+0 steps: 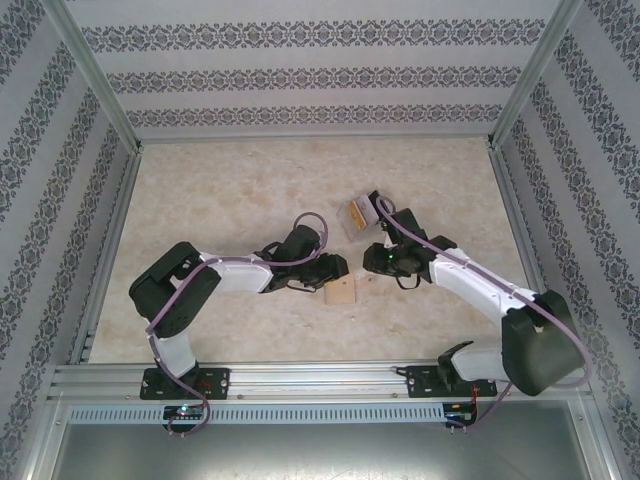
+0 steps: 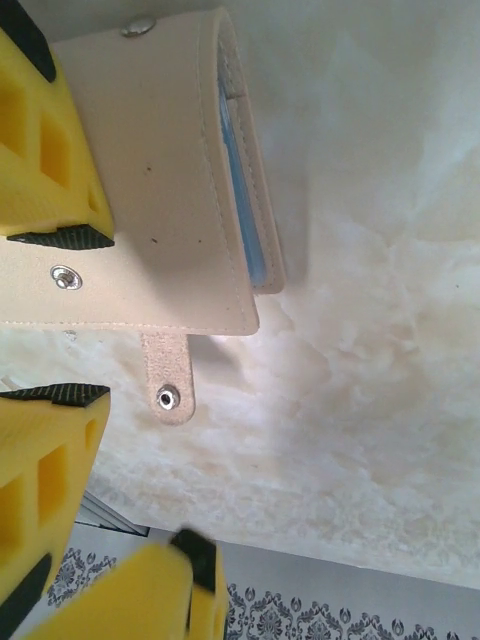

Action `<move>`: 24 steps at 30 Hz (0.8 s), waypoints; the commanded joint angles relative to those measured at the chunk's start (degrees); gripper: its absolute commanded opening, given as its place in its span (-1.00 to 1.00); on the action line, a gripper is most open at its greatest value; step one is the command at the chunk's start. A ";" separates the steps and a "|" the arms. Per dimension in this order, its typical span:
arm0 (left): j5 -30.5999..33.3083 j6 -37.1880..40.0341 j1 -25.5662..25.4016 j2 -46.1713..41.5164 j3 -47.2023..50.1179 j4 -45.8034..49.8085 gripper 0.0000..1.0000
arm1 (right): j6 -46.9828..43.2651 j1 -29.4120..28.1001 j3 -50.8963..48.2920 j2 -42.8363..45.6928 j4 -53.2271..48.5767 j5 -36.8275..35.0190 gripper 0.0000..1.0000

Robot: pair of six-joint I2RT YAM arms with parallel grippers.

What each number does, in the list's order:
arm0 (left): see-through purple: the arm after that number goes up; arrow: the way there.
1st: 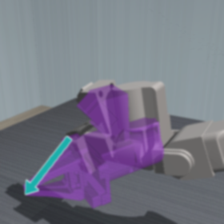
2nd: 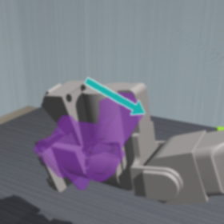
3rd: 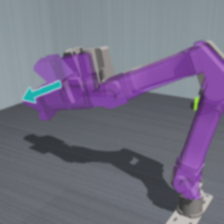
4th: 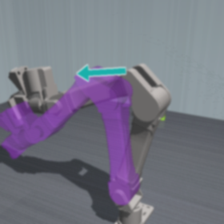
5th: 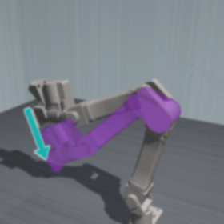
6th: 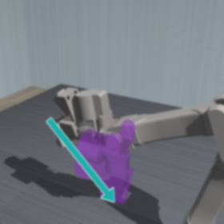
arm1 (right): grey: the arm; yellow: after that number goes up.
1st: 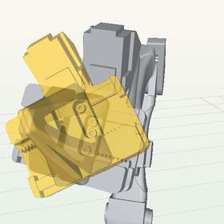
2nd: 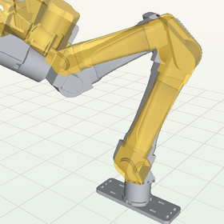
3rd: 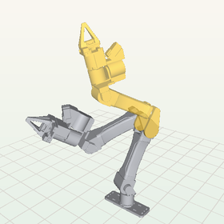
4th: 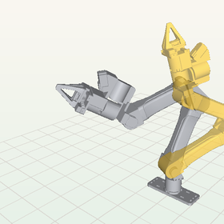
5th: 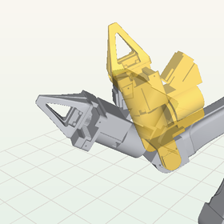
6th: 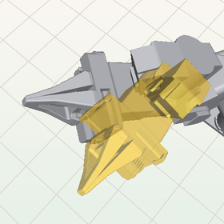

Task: Put the credit cards into the card holder
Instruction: Close the card holder at the center of the table.

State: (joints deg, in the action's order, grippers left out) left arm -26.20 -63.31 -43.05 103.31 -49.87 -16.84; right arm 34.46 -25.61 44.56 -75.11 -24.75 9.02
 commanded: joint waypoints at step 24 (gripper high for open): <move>-0.67 -0.71 -0.56 1.19 -1.20 -0.74 -0.18 | -2.21 1.70 -2.10 -6.51 -0.21 7.29 -0.76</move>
State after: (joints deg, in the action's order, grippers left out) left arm -26.37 -63.70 -43.07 103.59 -49.91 -17.17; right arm 33.17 -24.18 42.68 -82.19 -25.41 15.53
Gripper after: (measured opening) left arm 0.411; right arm 0.135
